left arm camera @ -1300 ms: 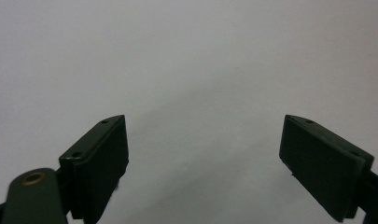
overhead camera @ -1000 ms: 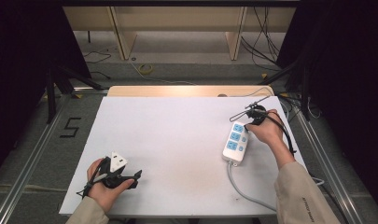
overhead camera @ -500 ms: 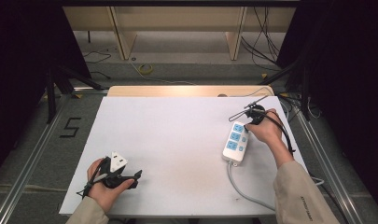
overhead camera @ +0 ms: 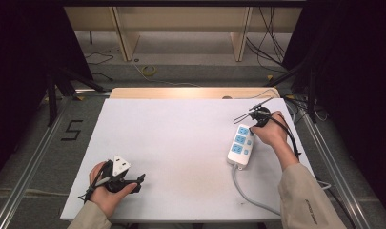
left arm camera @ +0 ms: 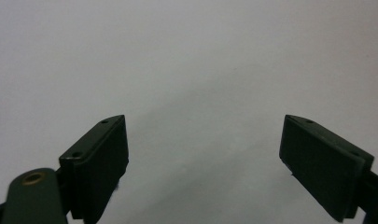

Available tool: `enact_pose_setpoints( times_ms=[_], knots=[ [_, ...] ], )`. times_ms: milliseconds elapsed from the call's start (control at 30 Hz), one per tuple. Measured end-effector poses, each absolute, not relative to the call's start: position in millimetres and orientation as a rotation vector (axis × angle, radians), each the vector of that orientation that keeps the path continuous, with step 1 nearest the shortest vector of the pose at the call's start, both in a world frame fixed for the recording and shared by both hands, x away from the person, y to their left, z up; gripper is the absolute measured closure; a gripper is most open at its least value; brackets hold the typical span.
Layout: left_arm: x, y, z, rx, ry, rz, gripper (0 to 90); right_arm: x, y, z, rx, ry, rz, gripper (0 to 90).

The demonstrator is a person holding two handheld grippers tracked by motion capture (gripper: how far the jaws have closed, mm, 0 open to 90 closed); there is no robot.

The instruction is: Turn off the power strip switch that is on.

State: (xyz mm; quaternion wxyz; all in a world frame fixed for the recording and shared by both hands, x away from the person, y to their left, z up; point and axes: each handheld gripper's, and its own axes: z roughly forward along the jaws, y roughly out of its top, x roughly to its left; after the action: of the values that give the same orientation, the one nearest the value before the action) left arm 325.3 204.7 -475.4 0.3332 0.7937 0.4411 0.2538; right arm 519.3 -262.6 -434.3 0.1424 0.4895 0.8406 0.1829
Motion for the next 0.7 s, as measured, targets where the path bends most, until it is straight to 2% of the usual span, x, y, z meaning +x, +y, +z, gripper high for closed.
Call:
enact_pose_setpoints(
  times_ms=[700],
  knots=[
    [325.3,203.8,-475.3,2.077,1.151,0.663,15.2,517.7,-258.4,-434.7,1.415,2.405,0.492,90.0]
  ],
)
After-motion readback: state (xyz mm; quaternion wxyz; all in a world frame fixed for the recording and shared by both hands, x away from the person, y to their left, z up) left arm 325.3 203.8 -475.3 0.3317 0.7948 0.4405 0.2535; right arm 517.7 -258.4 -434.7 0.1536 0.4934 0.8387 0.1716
